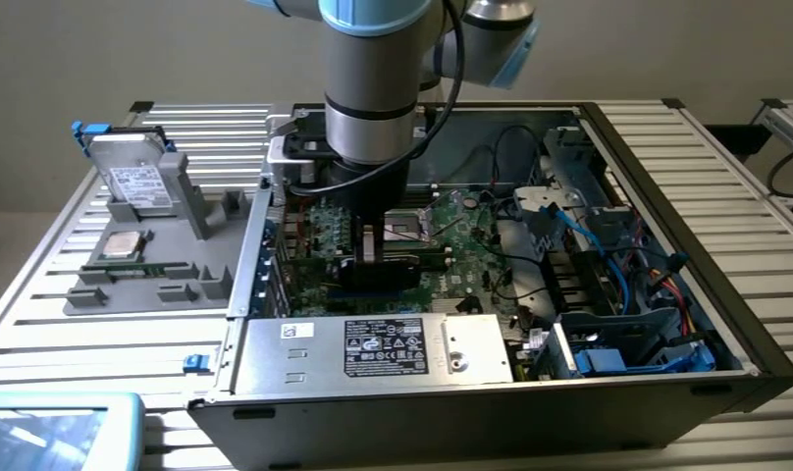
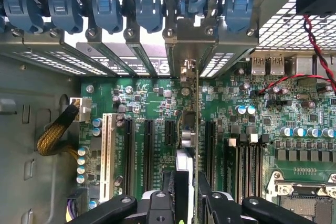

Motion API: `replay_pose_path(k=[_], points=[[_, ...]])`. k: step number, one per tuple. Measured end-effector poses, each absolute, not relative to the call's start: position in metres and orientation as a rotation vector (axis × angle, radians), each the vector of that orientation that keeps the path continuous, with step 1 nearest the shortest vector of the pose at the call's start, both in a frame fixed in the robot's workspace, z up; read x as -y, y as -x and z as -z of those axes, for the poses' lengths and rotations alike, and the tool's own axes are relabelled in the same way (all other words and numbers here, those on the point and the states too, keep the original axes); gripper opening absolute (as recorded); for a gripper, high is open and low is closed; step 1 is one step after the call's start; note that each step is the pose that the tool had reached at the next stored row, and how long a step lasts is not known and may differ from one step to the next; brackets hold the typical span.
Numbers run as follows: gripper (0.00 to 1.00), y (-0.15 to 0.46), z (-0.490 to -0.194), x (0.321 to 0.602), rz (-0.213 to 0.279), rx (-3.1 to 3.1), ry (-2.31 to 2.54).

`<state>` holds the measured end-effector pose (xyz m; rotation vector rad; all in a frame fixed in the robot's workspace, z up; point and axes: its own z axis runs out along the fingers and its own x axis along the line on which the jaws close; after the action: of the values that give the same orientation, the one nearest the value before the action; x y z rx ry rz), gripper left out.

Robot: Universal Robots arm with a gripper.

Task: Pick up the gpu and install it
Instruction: 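Insert the gpu into the slot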

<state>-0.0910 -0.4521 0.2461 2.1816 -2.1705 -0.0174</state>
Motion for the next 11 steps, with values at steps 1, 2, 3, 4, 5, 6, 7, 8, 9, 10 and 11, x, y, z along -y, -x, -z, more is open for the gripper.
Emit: replay_pose_path(k=[1,2,3,4,5,6,7,8,9,10,11], points=[[0.28,0.0912,-0.2461,0.4518,0.017,2.171,-2.182],[0.28,0.0914,-0.2461,0.4517,0.017,2.171,-2.182],[0.28,0.0913,-0.2461,0.4517,0.017,2.171,-2.182],[0.28,0.0914,-0.2461,0.4517,0.017,2.171,-2.182],[0.28,0.0915,-0.2461,0.4517,0.017,2.171,-2.182],[0.28,0.0917,-0.2461,0.4517,0.017,2.171,-2.182],[0.28,0.092,-0.2461,0.4517,0.017,2.171,-2.182],[0.28,0.0926,-0.2461,0.4516,0.016,2.171,-2.182],[0.28,0.0931,-0.246,0.4516,0.016,2.171,-2.182],[0.28,0.0934,-0.246,0.4516,0.016,2.171,-2.182],[0.28,0.0938,-0.246,0.4515,0.015,2.171,-2.183]])
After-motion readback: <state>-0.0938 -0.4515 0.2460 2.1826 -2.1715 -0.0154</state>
